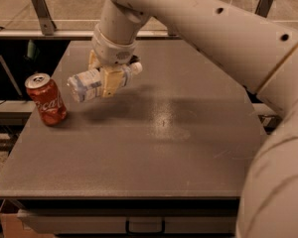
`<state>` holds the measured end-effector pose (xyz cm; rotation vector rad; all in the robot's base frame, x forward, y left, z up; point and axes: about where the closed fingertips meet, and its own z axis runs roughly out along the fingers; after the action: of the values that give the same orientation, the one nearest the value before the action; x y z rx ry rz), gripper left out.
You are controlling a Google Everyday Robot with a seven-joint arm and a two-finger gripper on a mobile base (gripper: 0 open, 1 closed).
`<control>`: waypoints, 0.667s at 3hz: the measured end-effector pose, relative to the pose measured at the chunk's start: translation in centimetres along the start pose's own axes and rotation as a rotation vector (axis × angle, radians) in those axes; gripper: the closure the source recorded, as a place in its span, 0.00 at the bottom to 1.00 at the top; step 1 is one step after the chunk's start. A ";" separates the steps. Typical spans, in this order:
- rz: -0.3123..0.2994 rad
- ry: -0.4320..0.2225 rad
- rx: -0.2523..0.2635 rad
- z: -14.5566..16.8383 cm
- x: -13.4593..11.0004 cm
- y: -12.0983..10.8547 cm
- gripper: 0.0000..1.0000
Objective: Move blue plastic bottle near coke can
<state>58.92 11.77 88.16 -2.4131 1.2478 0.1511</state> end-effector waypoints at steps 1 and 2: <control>0.015 -0.008 -0.018 1.5 -0.4 -0.4 0.62; 0.029 -0.009 -0.034 2.4 -0.3 -0.4 0.39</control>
Offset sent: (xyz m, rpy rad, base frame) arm 0.0050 0.0152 -0.0286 -0.0167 0.0601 -0.0297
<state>59.26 13.18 86.14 -2.4208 1.2868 0.1922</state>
